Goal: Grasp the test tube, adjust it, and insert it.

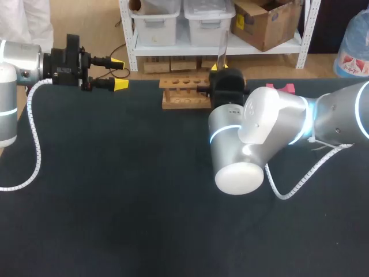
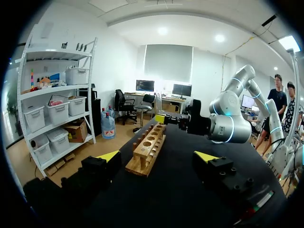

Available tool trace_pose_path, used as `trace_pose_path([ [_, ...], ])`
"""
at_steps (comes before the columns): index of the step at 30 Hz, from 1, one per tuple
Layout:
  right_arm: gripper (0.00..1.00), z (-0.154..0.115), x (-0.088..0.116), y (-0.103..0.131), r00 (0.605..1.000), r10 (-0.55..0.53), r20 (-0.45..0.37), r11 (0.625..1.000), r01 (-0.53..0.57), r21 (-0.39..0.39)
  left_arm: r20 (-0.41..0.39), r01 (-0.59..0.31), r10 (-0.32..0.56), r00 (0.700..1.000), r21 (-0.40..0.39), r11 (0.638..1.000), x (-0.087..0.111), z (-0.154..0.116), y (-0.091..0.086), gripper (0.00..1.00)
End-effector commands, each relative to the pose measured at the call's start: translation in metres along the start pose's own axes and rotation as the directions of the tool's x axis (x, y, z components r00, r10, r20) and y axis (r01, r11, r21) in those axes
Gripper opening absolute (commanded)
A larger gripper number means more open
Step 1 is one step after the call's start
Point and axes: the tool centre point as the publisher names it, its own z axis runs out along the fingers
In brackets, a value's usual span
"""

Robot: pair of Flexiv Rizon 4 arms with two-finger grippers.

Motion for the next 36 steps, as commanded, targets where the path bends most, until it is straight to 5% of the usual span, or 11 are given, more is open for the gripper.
trace_pose_path([
  [1,0.0,-0.0002,0.0053,-0.0013,1.0,0.002,-0.006,0.962,-0.004,-0.273,0.004,-0.003,0.003,1.0,-0.004,1.0,0.0013,-0.0002,-0.0014,1.0],
  [14,0.0,-0.0037,0.0098,-0.0032,1.0,-0.004,-0.015,0.956,0.0,-0.293,0.004,-0.003,0.003,1.0,-0.004,1.0,0.0013,-0.0002,-0.0014,1.0],
  [19,0.33,-0.0044,0.0101,-0.0033,1.0,-0.007,-0.015,0.954,0.002,-0.301,0.004,-0.003,0.003,1.0,-0.004,1.0,0.0013,-0.0002,-0.0014,1.0],
  [32,0.47,-0.0059,0.0055,-0.0046,1.0,-0.012,-0.004,0.954,0.01,-0.3,0.004,-0.003,0.003,1.0,-0.004,1.0,0.0013,-0.0002,-0.0014,1.0],
  [33,0.64,-0.006,0.0046,-0.0048,1.0,-0.013,-0.001,0.954,0.012,-0.298,0.004,-0.003,0.003,1.0,-0.004,1.0,0.0013,-0.0002,-0.0014,1.0],
  [36,0.63,-0.0062,0.0014,-0.0054,1.0,-0.017,0.006,0.956,0.018,-0.293,0.004,-0.003,0.003,1.0,-0.004,1.0,0.0013,-0.0002,-0.0014,1.0],
])
